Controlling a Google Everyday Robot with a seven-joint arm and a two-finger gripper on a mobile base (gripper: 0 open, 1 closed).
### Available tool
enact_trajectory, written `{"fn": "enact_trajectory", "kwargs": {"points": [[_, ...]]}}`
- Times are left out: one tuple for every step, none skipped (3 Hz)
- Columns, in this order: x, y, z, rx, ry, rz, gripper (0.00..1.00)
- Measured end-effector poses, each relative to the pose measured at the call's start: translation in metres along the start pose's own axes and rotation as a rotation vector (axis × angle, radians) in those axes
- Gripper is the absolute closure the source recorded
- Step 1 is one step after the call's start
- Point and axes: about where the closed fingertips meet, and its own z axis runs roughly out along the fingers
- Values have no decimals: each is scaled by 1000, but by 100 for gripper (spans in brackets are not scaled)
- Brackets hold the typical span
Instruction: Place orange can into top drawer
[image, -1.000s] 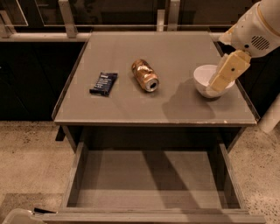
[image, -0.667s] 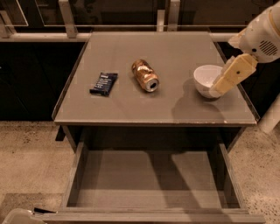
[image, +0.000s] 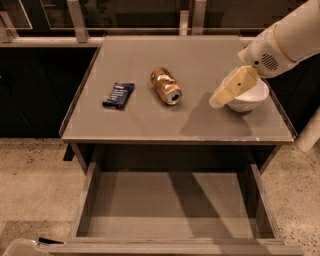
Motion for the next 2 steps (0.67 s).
{"fn": "enact_trajectory", "kwargs": {"points": [[-22, 4, 25, -8, -39, -10, 0], [-42, 5, 49, -22, -68, -28, 0]]}}
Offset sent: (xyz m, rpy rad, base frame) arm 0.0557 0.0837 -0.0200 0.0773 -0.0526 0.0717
